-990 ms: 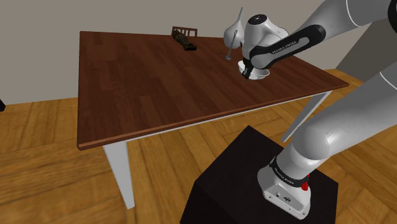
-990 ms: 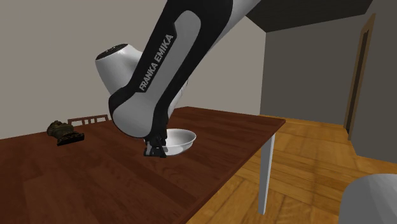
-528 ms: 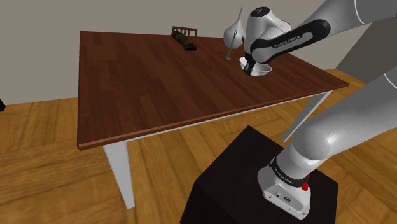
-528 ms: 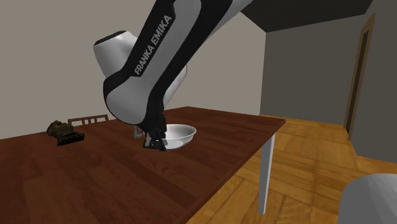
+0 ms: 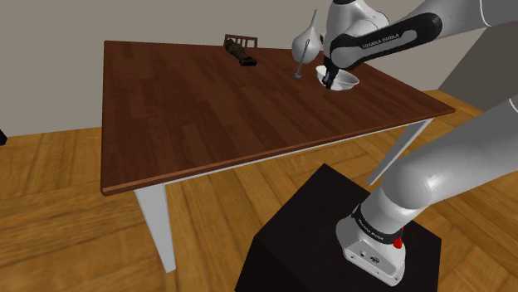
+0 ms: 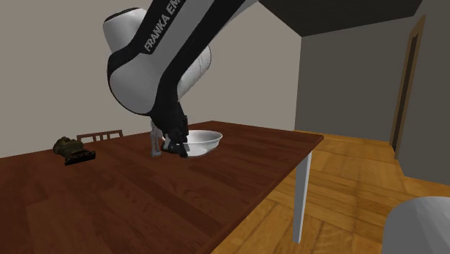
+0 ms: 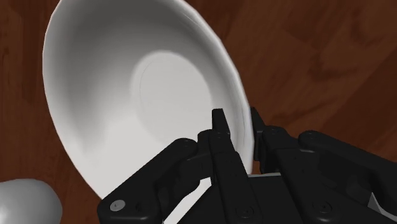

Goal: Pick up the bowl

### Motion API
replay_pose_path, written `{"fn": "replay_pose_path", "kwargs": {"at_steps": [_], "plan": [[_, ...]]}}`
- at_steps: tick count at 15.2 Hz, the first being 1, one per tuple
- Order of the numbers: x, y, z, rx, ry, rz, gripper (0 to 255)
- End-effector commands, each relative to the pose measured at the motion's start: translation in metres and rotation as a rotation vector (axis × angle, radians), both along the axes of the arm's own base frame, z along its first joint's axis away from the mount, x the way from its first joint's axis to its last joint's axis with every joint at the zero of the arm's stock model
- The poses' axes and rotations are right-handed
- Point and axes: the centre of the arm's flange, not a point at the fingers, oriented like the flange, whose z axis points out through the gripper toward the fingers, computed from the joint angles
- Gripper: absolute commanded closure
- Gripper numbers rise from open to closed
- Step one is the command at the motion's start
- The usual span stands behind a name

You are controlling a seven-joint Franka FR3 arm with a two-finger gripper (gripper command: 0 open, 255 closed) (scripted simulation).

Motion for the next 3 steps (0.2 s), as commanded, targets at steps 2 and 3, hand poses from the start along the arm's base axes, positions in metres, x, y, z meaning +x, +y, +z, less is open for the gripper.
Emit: {"fn": "replay_pose_path", "kwargs": {"at_steps": [2,3], "plan": [[-0.0001,0.0007,0.0121,0.0,0.0,0.0,255],[-0.0001,0.0007,0.0121,0.0,0.0,0.0,255]]}}
